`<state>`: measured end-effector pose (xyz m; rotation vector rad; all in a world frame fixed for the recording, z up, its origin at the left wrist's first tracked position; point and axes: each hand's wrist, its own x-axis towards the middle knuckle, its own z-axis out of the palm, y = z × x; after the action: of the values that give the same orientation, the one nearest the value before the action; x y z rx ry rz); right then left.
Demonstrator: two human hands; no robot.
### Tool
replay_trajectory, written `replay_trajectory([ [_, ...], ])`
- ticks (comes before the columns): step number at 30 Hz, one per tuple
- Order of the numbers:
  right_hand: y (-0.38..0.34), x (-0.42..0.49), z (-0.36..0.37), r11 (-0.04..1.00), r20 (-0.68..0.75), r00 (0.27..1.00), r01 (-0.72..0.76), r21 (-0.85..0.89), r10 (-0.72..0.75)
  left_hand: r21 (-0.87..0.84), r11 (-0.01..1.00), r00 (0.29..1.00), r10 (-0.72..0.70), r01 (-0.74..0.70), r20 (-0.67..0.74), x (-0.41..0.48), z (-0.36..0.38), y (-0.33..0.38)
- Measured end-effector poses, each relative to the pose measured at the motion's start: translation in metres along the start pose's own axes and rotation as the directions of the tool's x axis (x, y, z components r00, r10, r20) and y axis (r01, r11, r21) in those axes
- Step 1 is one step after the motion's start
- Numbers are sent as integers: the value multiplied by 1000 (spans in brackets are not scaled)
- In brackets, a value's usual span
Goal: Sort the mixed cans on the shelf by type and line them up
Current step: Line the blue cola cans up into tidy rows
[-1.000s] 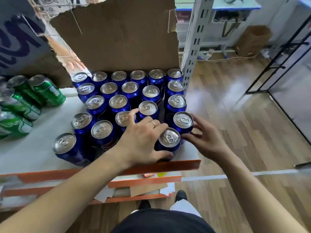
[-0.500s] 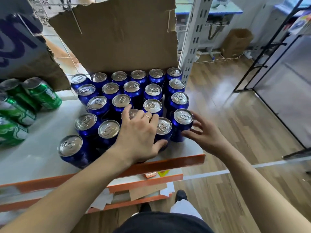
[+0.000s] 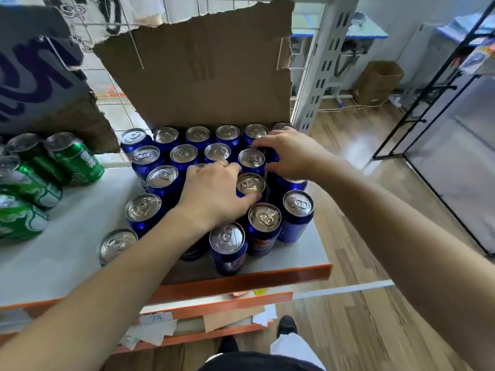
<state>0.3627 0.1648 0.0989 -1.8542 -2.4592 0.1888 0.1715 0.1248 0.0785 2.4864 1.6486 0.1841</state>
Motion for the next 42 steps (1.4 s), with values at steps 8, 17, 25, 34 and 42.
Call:
replay_trajectory([
  [8, 2, 37, 12, 954, 145, 981, 164, -252, -131, 2, 1000, 997, 7, -7, 83, 20, 4, -1],
  [17, 11, 39, 8, 959, 41, 995, 96, -266, -88, 15, 998, 997, 68, -68, 27, 25, 6, 0],
  [25, 3, -55, -23, 987, -160, 981, 128, 99, -111, -37, 995, 993, 100, -97, 67, 45, 11, 11],
  [34, -38, -91, 17, 956, 65, 972, 234, -175, -226, -109, 963, 968, 238, -246, -82, -27, -9, -45],
  [42, -44, -78, 17, 971, 12, 995, 103, -214, -103, -192, 944, 952, 229, -267, -201, -26, -6, -72],
])
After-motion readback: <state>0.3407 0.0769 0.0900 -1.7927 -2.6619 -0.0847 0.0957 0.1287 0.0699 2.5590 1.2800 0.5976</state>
